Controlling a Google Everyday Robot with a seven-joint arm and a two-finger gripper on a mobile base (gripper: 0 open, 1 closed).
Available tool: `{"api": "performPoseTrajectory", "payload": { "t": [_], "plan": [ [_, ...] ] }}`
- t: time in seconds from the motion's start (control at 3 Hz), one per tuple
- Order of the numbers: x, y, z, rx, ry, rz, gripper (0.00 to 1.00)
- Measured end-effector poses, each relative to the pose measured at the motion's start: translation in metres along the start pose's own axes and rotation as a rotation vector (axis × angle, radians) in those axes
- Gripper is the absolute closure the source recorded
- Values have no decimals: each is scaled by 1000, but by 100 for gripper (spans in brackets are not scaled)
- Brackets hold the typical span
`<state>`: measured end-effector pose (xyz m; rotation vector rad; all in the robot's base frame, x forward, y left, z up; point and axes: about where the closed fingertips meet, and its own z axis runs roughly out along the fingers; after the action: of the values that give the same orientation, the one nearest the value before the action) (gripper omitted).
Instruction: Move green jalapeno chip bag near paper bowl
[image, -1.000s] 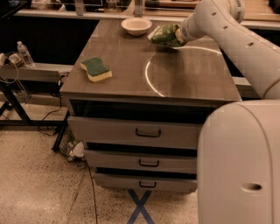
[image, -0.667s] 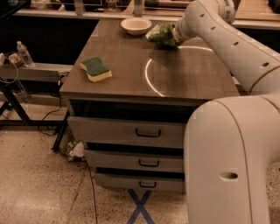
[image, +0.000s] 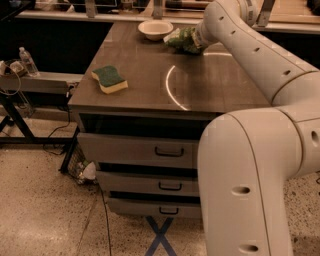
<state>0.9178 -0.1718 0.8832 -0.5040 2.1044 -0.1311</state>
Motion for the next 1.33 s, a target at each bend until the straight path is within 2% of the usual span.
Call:
{"api": "performPoseTrajectory", "payload": {
  "t": [0.67, 1.0, 1.33],
  "plan": [
    [-1, 16, 4, -44, 9, -1, 13],
    [-2, 12, 0, -52, 3, 5, 0],
    [-7, -8, -18, -89, -52, 36, 0]
  ]
}}
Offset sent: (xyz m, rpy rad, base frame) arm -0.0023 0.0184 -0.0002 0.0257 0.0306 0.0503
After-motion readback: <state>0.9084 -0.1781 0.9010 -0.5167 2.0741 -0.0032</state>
